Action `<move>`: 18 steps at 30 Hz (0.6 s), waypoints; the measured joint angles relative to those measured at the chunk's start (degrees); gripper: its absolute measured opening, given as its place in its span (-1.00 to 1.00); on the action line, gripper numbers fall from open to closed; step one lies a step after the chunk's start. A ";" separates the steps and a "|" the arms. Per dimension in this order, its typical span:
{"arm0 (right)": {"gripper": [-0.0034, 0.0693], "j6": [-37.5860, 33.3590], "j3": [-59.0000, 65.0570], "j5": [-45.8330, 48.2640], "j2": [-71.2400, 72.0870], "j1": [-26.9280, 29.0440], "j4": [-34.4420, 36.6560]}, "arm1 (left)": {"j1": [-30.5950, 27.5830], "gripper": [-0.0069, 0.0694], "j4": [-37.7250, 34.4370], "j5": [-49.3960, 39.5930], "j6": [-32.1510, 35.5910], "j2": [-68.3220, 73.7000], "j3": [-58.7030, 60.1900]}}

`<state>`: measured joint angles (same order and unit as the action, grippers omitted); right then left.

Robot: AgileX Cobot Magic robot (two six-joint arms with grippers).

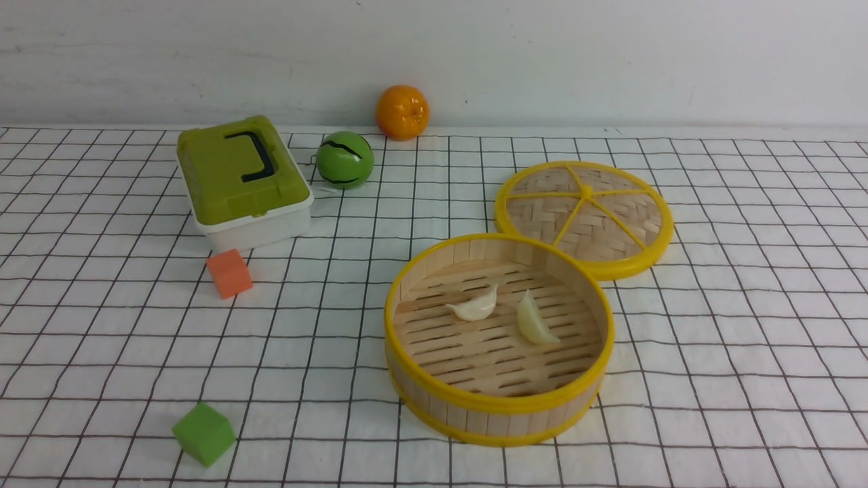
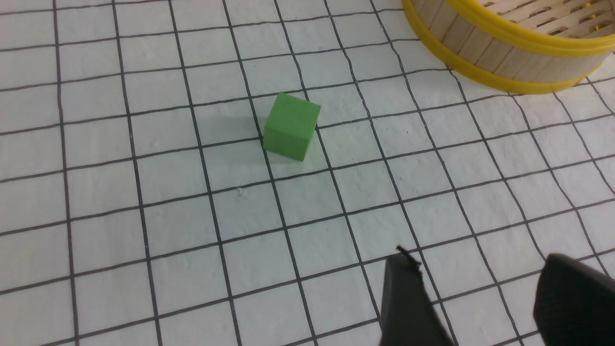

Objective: Put the dumplings into the steamer on the table with the white tablecloth.

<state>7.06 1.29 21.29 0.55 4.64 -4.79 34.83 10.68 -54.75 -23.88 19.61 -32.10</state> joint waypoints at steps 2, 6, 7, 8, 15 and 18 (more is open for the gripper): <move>-0.97 0.00 -0.11 0.38 0.00 0.00 0.13 | 0.00 0.13 0.00 0.00 0.00 0.00 0.00; -0.97 0.00 -0.16 0.50 0.00 0.00 0.22 | 0.00 0.13 0.00 0.00 0.00 0.00 0.00; -0.96 0.00 -0.16 0.50 0.00 0.00 0.22 | 0.00 0.13 0.00 0.00 0.00 0.00 0.00; -0.96 0.00 -0.16 0.50 0.00 0.00 0.22 | 0.00 0.13 0.00 0.00 0.00 0.00 0.00; -0.95 0.00 -0.16 0.63 0.00 0.00 0.30 | 0.00 0.13 0.00 0.00 0.00 0.00 0.00; -0.95 0.00 -0.16 0.67 0.00 0.00 0.30 | 0.00 0.13 0.00 0.00 0.00 0.00 0.00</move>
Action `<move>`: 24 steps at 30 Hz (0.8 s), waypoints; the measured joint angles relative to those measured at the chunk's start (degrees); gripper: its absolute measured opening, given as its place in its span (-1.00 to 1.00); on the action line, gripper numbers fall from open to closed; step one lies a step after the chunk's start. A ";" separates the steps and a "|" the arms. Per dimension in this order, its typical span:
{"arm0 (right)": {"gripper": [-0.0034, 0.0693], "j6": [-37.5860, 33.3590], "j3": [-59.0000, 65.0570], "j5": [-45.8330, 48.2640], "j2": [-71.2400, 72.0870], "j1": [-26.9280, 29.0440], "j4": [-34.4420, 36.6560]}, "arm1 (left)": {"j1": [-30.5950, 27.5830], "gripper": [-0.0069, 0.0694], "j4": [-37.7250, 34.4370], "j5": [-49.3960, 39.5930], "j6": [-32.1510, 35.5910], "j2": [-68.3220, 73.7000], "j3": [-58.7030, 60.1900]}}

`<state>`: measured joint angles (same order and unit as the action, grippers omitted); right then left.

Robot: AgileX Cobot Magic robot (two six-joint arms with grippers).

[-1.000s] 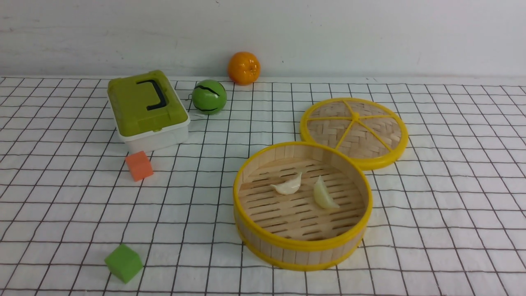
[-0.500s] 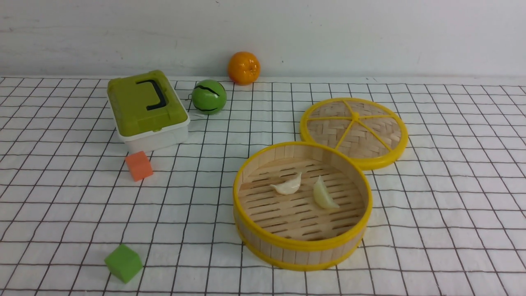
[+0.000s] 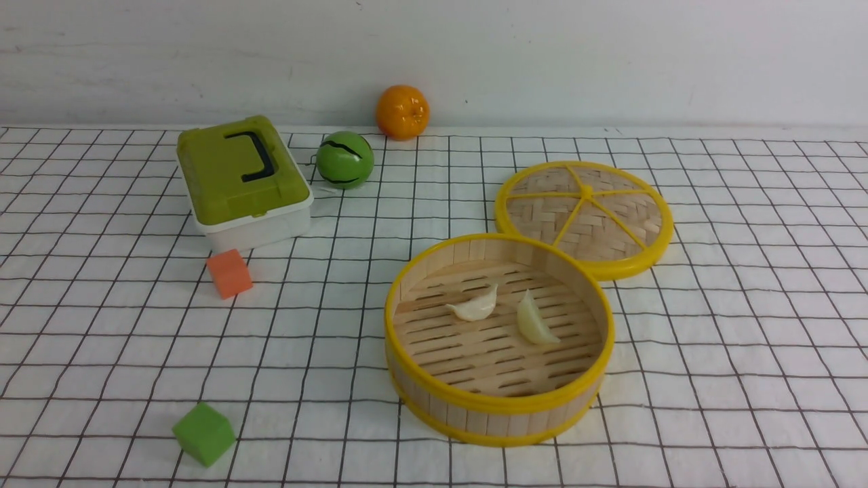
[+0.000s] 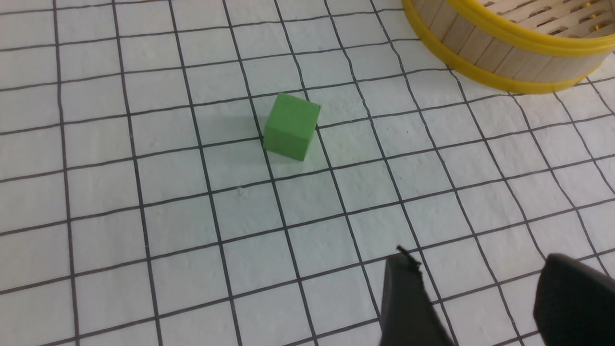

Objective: Put the dumplings into the steamer on the table with the white tablecloth.

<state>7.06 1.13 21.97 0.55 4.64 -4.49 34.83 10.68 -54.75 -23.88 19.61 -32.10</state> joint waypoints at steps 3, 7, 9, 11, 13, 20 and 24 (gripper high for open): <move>-0.94 0.00 0.00 0.00 0.00 0.00 0.00 | 0.00 0.13 0.00 0.00 0.00 0.00 0.00; -0.93 0.00 0.00 0.00 0.00 0.00 0.00 | 0.00 0.13 0.44 0.80 0.00 0.00 0.15; -0.92 0.00 0.00 0.00 0.00 0.00 0.00 | -0.24 0.11 1.64 4.36 -0.70 0.00 0.99; -0.92 0.00 0.00 0.00 0.00 0.00 0.00 | -2.15 0.03 2.35 10.41 -1.65 -0.23 2.64; -0.92 0.00 0.00 0.00 0.00 0.00 0.00 | -4.60 -0.04 2.36 15.44 -1.95 -0.52 3.76; -0.91 0.00 0.00 0.00 0.00 0.00 0.00 | -25.08 -0.81 -5.36 49.03 1.14 -8.10 19.21; -0.90 0.00 -0.01 0.00 0.00 0.00 0.00 | -31.82 -0.85 -7.48 55.66 2.20 -15.41 27.77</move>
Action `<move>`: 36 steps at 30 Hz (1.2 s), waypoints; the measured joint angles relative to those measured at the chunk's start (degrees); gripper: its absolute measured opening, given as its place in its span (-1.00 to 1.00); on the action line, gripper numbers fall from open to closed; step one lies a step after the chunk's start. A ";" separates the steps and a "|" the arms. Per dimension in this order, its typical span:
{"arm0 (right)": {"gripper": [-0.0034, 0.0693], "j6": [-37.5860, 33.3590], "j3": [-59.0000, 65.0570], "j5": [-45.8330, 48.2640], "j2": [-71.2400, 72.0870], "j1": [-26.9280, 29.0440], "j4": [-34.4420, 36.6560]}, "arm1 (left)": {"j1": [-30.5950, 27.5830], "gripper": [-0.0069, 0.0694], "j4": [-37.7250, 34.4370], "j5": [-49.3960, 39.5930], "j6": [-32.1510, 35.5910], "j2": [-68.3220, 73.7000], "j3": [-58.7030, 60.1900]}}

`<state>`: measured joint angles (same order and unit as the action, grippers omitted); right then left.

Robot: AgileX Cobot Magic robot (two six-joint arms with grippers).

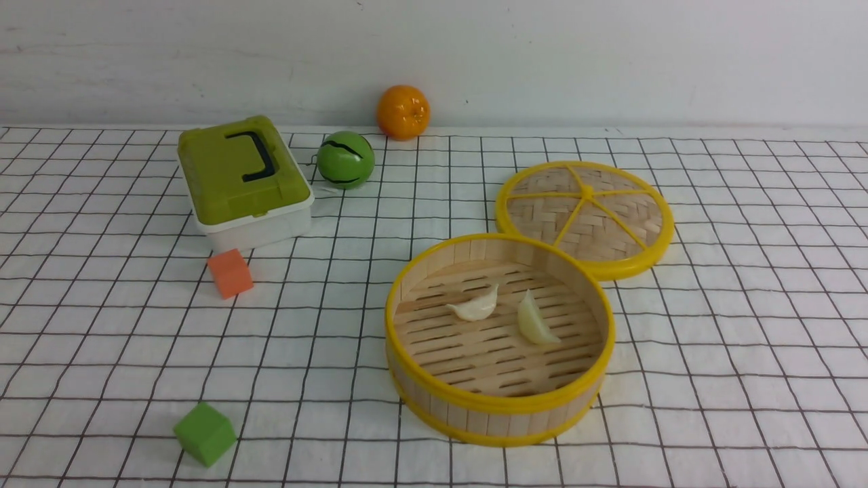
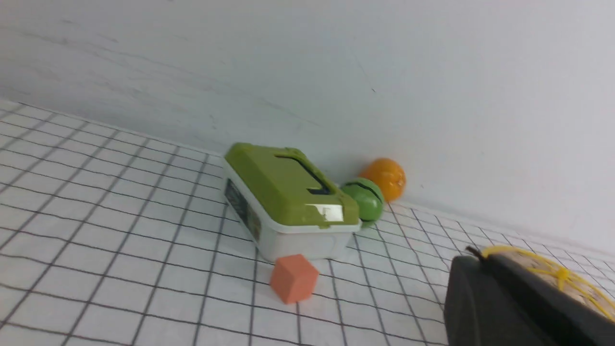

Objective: Put the dumplings into the steamer on the table with the white tablecloth.

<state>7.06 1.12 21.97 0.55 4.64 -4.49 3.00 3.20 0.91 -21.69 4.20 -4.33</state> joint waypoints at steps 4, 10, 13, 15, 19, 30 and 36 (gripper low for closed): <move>-0.88 0.00 0.00 0.00 0.00 0.00 0.05 | -2.34 -0.85 0.00 -3.62 0.23 -4.57 4.95; -0.87 0.00 0.00 0.00 0.00 0.00 0.05 | -2.49 -0.85 0.00 -12.61 0.70 -4.65 6.05; -0.86 0.00 0.00 0.00 0.00 0.00 0.05 | -2.49 -0.85 0.18 -15.82 1.08 -4.65 6.05; -0.85 0.00 0.00 0.00 0.00 0.00 0.05 | -2.49 -0.85 0.19 -19.12 1.25 -4.65 6.05; -0.84 0.00 0.00 0.00 0.00 0.00 0.05 | -2.49 -0.85 0.24 -20.67 1.25 -4.65 6.05; -0.80 0.00 0.00 0.00 0.00 0.00 0.05 | -2.49 -0.85 0.24 -20.79 1.25 -4.65 6.05; -0.78 0.00 0.00 0.00 0.00 0.00 0.05 | -2.49 -0.85 0.24 -20.79 1.25 -4.65 6.05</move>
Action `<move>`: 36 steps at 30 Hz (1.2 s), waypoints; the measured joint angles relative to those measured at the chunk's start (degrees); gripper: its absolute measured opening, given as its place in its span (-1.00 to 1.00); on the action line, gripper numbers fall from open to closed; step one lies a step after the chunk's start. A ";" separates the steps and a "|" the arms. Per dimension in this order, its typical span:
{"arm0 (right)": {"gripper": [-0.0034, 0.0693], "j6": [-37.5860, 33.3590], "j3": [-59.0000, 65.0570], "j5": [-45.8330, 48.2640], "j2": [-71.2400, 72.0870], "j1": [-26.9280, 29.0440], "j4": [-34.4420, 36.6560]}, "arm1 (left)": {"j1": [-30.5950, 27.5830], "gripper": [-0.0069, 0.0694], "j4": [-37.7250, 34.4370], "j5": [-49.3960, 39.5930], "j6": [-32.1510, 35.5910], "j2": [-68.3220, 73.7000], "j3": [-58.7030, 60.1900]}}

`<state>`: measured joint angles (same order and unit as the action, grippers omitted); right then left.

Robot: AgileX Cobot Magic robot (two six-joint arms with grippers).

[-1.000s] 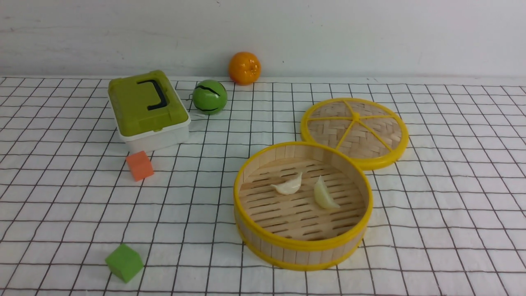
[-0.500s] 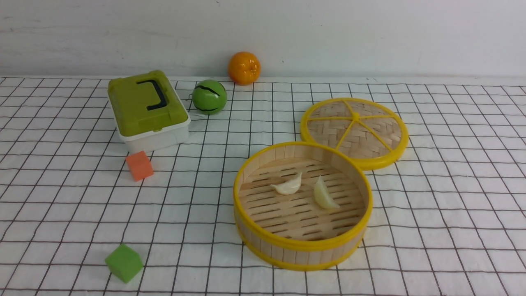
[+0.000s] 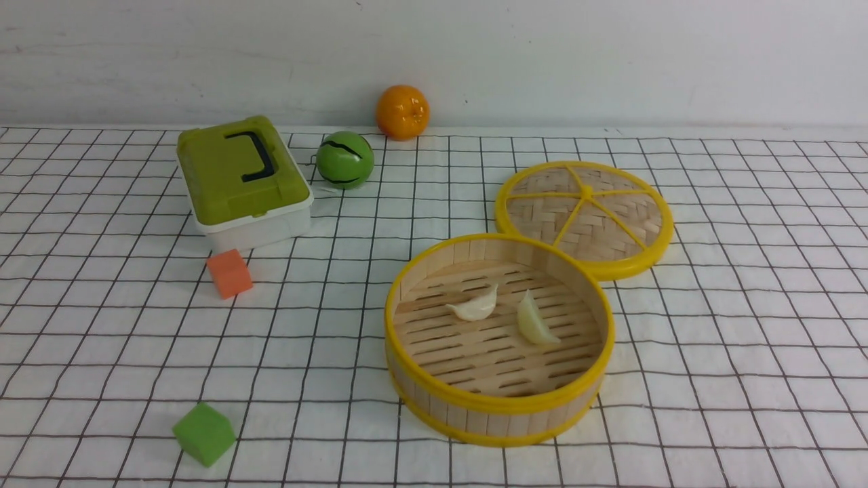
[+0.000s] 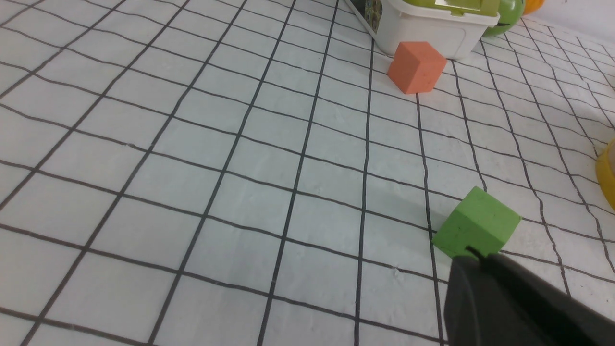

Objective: Put the dumplings into the steamer on the table with the white tablecloth.

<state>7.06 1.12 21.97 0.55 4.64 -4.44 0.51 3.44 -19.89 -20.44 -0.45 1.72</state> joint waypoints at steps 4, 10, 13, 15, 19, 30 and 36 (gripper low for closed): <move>-0.77 0.00 0.00 0.00 0.00 0.00 0.00 | 0.00 -0.85 0.00 0.00 0.00 0.00 0.00; -0.74 0.00 0.00 0.00 0.00 0.00 0.00 | 0.00 -0.85 0.00 0.00 0.00 0.00 0.00; -0.73 0.00 0.00 0.00 0.00 0.00 0.00 | 0.00 -0.85 0.00 0.00 0.00 0.00 0.00; -0.73 0.00 0.00 0.00 0.00 0.00 0.00 | 0.00 -0.85 0.00 0.00 0.00 0.00 0.00; -0.72 0.00 0.00 0.00 0.00 0.00 0.00 | 0.00 -0.85 0.00 0.00 0.00 0.00 0.00; -0.67 0.00 0.00 0.00 0.00 0.00 0.00 | 0.00 -0.84 0.00 0.00 0.00 0.00 0.00; -0.65 0.00 0.00 0.00 0.00 0.00 0.00 | 0.00 -0.83 0.00 0.00 0.00 0.00 0.00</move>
<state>7.06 1.12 21.97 0.55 4.64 -4.44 0.51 3.44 -19.89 -20.44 -0.45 1.72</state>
